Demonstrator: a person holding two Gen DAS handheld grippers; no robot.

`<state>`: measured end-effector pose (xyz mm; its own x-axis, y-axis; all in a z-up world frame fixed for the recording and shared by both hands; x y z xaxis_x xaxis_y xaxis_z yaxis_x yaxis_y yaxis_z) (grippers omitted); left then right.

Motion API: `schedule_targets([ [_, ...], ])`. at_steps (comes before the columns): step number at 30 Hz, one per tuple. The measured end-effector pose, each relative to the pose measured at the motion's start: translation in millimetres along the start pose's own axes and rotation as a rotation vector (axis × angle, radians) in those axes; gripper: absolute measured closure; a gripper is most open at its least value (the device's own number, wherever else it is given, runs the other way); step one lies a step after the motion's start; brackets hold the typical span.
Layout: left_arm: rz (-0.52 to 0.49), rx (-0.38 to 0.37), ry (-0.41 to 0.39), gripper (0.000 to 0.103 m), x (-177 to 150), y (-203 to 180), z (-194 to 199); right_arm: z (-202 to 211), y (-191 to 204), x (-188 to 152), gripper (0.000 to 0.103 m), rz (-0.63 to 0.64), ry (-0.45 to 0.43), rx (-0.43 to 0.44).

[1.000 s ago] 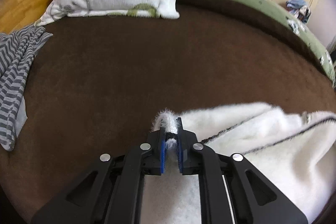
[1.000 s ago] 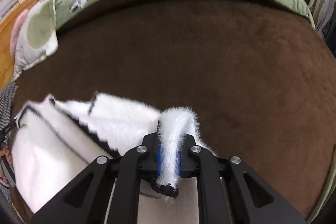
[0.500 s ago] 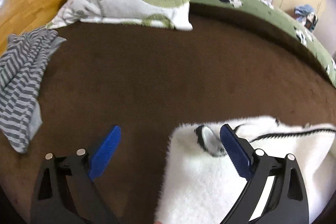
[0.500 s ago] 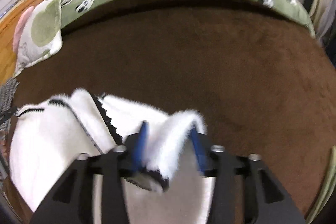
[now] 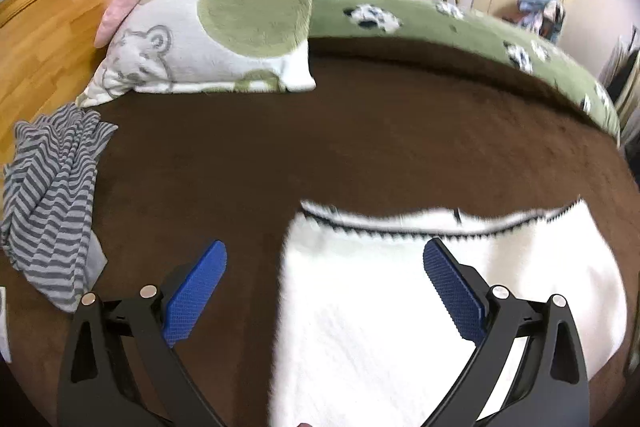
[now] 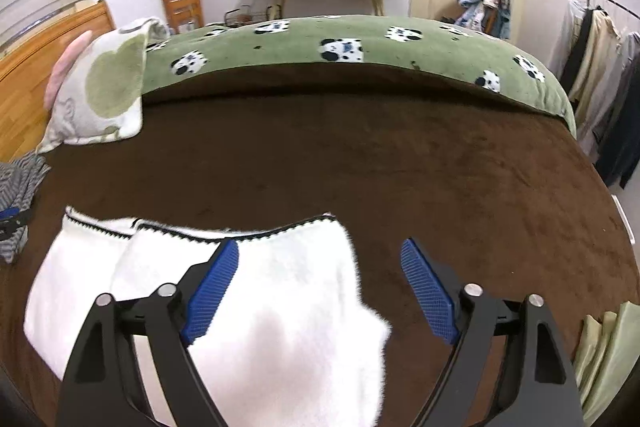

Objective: Fold large clothes
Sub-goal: 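Open both tools and release the folded hem onto the cardigan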

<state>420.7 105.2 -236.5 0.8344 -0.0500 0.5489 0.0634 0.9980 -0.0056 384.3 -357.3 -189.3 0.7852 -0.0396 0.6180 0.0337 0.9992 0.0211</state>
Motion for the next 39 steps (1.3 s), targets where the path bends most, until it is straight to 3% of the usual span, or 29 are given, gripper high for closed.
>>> schedule_targets([
  [5, 0.004, -0.054, 0.023, 0.006, -15.8, -19.5, -12.6, -20.3, 15.4, -7.7, 0.014, 0.033, 0.043, -0.010],
  [15, -0.002, -0.046, 0.107, 0.007, -37.0, -26.7, -70.6, -88.5, 44.1, -32.5, 0.014, 0.061, 0.179, -0.039],
  [20, -0.052, 0.016, 0.133, 0.006, -48.3, -28.3, -93.6, -122.5, 41.9, -51.8, 0.014, 0.083, 0.247, -0.170],
  [27, 0.047, -0.020, 0.135, 0.006, -47.3, -8.8, -108.5, -138.6, 24.1, -58.3, 0.014, 0.009, 0.212, -0.214],
  [29, 0.108, -0.055, 0.149, 0.006, -48.3, 1.2, -117.8, -142.4, 16.0, -57.8, 0.006, -0.026, 0.204, -0.243],
  [31, 0.153, -0.083, 0.151, 0.005, -48.3, 6.4, -122.8, -149.4, 1.0, -57.7, 0.006, -0.107, 0.218, -0.195],
  [34, 0.129, -0.041, 0.131, 0.005, -45.0, 2.1, -124.0, -152.8, -12.7, -58.0, 0.006, -0.174, 0.223, -0.150],
  [39, 0.132, -0.025, 0.125, 0.005, -43.9, 1.3, -125.4, -152.3, -11.4, -58.9, 0.006, -0.157, 0.216, -0.167],
])
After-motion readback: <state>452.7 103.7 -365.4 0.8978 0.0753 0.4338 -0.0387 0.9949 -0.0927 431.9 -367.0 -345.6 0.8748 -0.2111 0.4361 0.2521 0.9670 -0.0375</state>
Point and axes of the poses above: each gripper's, at about its wrist camera, not at the fingertips, and z roughly against the way its jaws point, y to its left, x to its top, the point moved 6 cm from there along -z, roughly the way its jaws point, and after that the axes turned 7 degrees about y, right-handed, at the moved point
